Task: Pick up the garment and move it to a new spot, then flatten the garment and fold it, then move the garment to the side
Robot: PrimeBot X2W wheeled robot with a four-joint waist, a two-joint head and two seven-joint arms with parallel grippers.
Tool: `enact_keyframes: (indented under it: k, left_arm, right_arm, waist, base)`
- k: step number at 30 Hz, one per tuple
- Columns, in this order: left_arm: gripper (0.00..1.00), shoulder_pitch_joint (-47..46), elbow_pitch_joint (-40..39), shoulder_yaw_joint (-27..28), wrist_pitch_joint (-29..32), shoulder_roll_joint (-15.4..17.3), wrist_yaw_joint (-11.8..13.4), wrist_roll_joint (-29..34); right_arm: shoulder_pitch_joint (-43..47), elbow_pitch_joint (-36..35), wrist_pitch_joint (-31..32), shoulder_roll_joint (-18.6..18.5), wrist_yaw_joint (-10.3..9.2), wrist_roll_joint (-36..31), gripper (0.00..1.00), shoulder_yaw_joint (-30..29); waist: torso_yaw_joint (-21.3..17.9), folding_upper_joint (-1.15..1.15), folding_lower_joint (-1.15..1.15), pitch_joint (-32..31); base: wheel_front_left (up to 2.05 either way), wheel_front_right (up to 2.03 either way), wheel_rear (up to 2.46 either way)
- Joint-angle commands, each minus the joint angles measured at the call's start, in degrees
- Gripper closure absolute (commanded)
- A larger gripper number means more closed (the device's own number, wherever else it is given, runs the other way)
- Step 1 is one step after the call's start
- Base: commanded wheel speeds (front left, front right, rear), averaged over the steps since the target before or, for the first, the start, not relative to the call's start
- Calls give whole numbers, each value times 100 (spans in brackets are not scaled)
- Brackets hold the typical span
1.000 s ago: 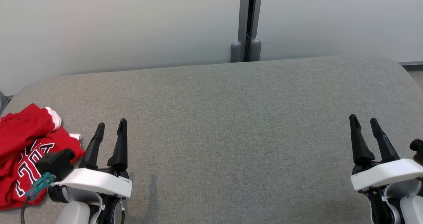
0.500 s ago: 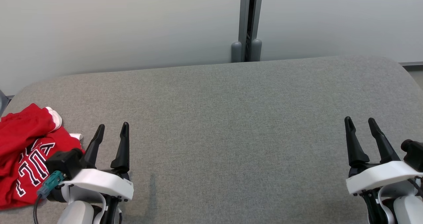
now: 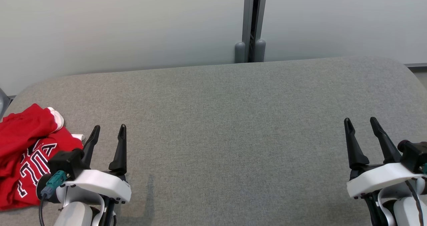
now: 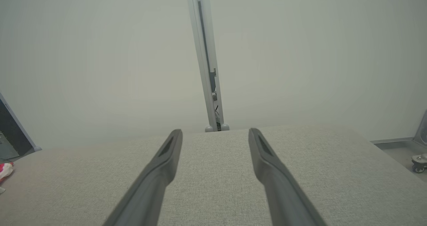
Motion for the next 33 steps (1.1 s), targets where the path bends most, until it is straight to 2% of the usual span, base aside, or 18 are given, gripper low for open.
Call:
enact_keyframes:
  k: [1, 20, 33]
  left_arm:
    - [0, -109, -10, 4, 3, 48, 23, 110]
    - [0, -139, 85, -133, 17, 152, 165, 746]
    - [0, -199, 168, -142, -49, 153, 206, 865]
  right_arm:
    - [-2, -53, 3, -26, 0, -123, 0, -1]
    - [42, -73, 30, 34, 0, -844, 0, -17]
    - [47, -72, -31, 82, 0, -891, 0, -36]
  waist:
    - [1, 0, 0, -1]
    - [25, 0, 0, 32]
    - [43, 0, 0, 64]
  base:
    - [0, 0, 0]
    - [0, 0, 0]
    - [0, 0, 0]
